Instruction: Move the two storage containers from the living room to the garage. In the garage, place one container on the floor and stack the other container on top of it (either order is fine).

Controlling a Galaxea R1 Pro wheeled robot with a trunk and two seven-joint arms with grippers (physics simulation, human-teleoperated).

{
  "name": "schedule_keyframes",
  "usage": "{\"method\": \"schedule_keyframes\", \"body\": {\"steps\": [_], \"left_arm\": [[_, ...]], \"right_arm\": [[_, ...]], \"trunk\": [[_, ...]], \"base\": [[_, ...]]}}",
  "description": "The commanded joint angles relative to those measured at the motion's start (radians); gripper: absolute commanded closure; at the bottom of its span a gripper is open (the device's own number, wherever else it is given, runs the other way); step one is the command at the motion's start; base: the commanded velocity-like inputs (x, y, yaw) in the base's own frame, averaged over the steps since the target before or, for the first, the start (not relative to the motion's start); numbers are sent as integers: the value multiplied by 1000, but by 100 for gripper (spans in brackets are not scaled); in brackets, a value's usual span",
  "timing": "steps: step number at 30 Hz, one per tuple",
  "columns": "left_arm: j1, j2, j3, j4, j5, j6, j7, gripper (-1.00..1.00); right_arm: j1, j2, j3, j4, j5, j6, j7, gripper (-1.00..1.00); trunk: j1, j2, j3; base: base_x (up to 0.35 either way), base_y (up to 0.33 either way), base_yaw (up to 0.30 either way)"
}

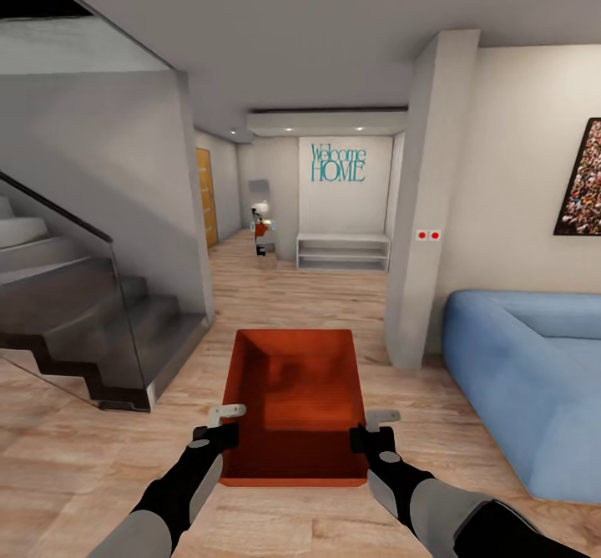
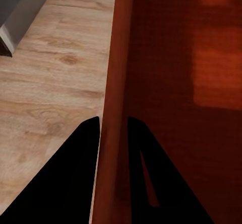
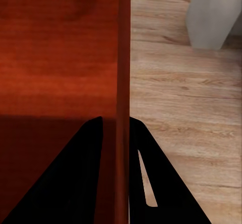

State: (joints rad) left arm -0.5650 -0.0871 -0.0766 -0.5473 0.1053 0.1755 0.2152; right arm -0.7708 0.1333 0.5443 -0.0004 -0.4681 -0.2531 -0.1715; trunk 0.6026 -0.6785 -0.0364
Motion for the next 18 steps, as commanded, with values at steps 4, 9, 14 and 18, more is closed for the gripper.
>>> {"method": "schedule_keyframes", "body": {"steps": [4,9,14,18], "left_arm": [[-1,10,35,-3,-6,7,16,100],[-1,10,35,-3,-6,7,16,100],[-1,10,35,-3,-6,7,16,100],[-1,10,35,-3,-6,7,16,100]], "right_arm": [[-1,-4,-18,0,-14,-5,-3,100],[-1,-4,-18,0,-14,-6,-3,100],[-1,-4,-18,0,-14,-6,-3,100],[-1,-4,-18,0,-14,-6,-3,100]], "trunk": [[1,-2,-2],[1,-2,-2],[1,-2,-2],[1,-2,-2]], "base": [[287,0,0],[319,0,0],[322,0,0],[322,0,0]]}}
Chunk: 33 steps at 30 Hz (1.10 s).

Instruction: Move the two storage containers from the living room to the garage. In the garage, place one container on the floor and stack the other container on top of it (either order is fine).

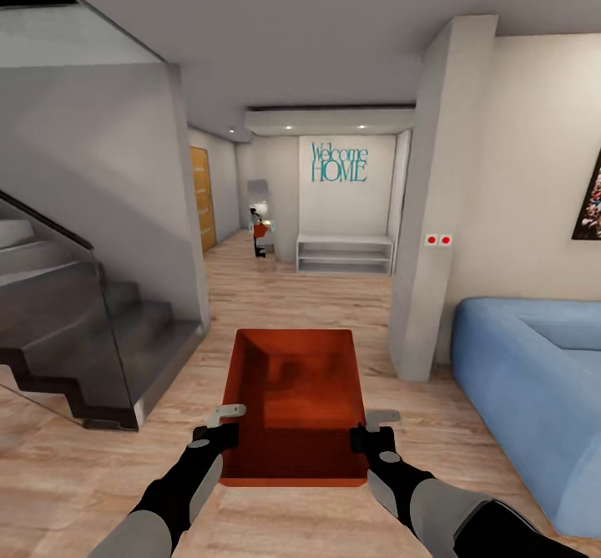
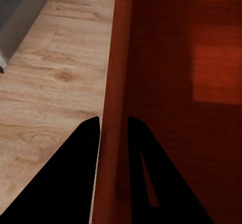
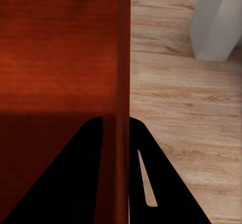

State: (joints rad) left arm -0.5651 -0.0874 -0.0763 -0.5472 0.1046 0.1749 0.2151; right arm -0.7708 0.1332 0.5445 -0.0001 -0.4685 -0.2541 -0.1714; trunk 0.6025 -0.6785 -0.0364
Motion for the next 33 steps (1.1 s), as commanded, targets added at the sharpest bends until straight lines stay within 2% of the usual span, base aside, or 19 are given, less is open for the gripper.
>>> {"method": "schedule_keyframes", "body": {"steps": [1,33], "left_arm": [[-1,11,35,-2,-5,8,17,100],[-1,14,35,-2,-5,8,17,100]], "right_arm": [[-1,-4,-18,0,-13,-5,-3,100],[-1,-4,-18,0,-13,-4,-3,100]], "trunk": [[1,-2,-2],[1,-2,-2]], "base": [[322,0,0],[322,0,0]]}}
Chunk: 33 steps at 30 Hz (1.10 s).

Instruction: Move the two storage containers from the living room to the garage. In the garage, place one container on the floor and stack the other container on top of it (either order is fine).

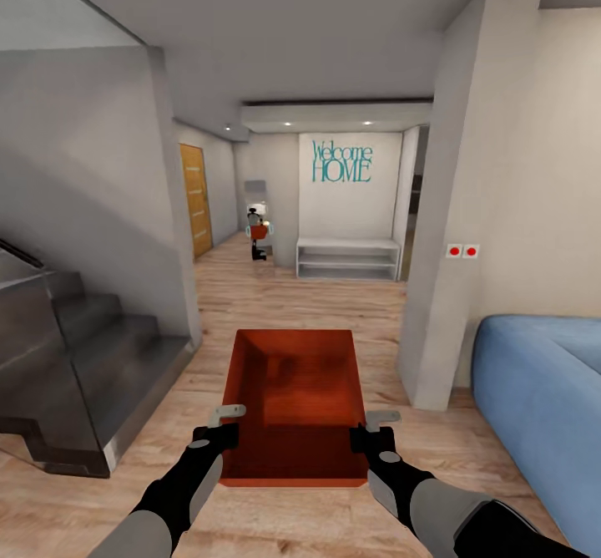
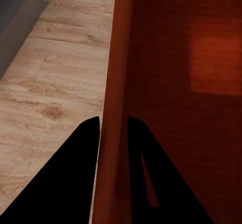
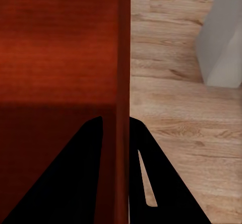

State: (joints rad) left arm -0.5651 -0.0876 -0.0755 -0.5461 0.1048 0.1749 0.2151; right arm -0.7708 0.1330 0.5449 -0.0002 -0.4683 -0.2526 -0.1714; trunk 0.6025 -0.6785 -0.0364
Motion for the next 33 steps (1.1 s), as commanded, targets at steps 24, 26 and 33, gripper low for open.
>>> {"method": "schedule_keyframes", "body": {"steps": [24,26,33], "left_arm": [[-1,16,35,-3,-5,8,16,100],[-1,16,34,-3,-5,8,16,100],[-1,16,34,-5,-3,8,16,100]], "right_arm": [[-1,-3,-18,0,-13,-6,-3,100],[-1,-3,-18,0,-13,-7,-3,100],[-1,-1,-18,0,-7,-8,-4,100]], "trunk": [[1,-2,-2],[1,-2,-2],[1,-2,-2]], "base": [[322,0,0],[322,0,0],[322,0,0]]}}
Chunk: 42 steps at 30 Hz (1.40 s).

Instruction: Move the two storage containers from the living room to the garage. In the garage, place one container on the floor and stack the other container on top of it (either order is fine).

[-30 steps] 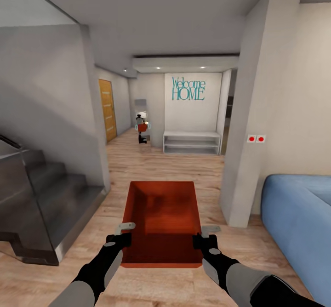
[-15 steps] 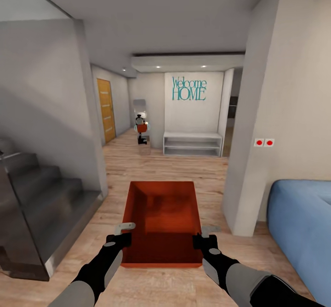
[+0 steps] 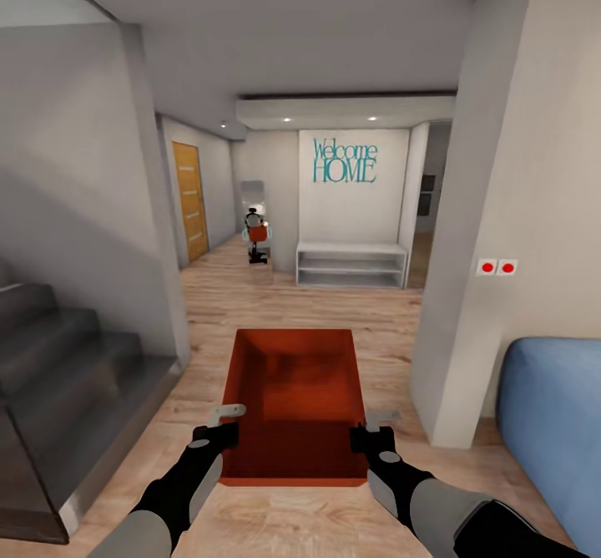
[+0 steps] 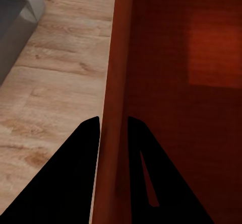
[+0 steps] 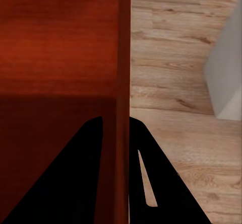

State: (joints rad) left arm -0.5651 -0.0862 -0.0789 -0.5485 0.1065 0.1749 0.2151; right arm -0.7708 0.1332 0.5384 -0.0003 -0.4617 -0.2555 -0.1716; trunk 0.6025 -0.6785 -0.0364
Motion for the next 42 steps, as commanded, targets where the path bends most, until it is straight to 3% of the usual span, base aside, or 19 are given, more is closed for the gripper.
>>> {"method": "schedule_keyframes", "body": {"steps": [1,42], "left_arm": [[-1,14,38,-2,-4,8,16,100],[-1,20,40,-5,-6,8,15,100]], "right_arm": [[-1,-2,-11,0,-15,-5,-3,100],[-1,-1,-12,0,-14,-5,-5,100]], "trunk": [[1,-2,-2],[1,-2,-2]], "base": [[322,0,0],[322,0,0]]}}
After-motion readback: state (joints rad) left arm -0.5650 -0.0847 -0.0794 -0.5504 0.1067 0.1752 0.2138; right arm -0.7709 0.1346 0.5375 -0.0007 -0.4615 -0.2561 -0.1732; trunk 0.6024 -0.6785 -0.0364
